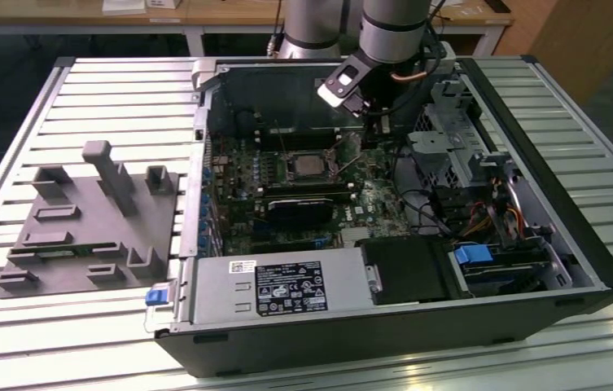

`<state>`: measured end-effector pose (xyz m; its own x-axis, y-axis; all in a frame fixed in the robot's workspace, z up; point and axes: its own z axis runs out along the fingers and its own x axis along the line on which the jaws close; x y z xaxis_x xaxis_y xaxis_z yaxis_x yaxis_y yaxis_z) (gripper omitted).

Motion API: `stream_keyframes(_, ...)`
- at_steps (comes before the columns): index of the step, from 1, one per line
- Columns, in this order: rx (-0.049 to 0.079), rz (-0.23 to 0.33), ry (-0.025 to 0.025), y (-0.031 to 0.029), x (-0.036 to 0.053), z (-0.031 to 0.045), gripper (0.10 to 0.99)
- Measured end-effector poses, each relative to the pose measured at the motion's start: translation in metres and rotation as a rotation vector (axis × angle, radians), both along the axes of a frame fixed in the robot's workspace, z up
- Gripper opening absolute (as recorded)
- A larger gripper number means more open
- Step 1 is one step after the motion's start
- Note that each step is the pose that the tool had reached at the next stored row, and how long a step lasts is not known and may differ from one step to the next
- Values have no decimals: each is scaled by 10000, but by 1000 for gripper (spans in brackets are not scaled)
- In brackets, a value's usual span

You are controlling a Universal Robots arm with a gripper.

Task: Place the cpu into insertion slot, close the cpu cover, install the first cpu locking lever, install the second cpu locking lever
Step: 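Close the cpu cover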

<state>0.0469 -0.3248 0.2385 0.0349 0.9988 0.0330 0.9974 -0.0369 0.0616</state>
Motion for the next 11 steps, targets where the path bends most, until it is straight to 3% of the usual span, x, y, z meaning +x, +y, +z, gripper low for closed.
stream_keyframes(11, 1, 0, 0, 0, -33, -5, 106)
